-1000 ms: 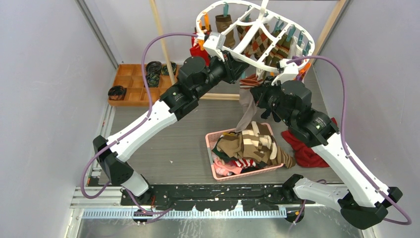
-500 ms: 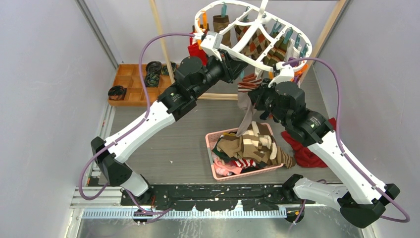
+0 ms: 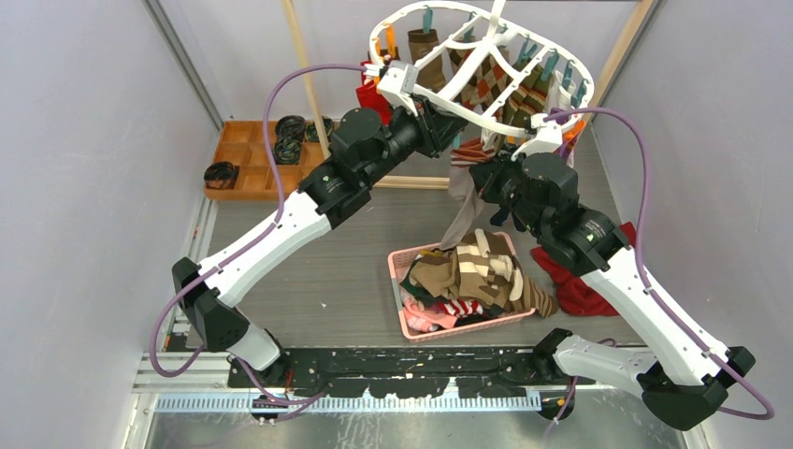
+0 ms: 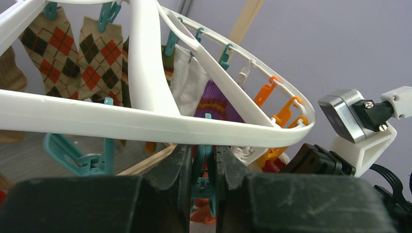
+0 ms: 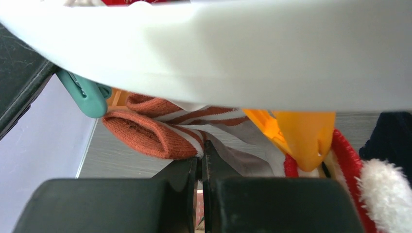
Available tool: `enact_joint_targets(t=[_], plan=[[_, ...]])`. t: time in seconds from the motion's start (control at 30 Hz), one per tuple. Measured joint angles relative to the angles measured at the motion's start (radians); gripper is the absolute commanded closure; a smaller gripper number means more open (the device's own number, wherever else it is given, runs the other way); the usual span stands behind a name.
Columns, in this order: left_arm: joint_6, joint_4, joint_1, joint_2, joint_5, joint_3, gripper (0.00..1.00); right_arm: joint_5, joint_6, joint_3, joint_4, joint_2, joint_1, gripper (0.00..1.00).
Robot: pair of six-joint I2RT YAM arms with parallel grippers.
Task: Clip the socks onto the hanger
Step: Clamp the sock onto the hanger.
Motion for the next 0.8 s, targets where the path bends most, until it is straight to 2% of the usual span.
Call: enact_joint_targets(t=[0.8], plan=[[-0.004, 0.034, 0.003, 0.0, 0.013, -0.022, 1.0, -0.02, 0.034, 0.0, 0.037, 0.0, 0.0, 0.99]])
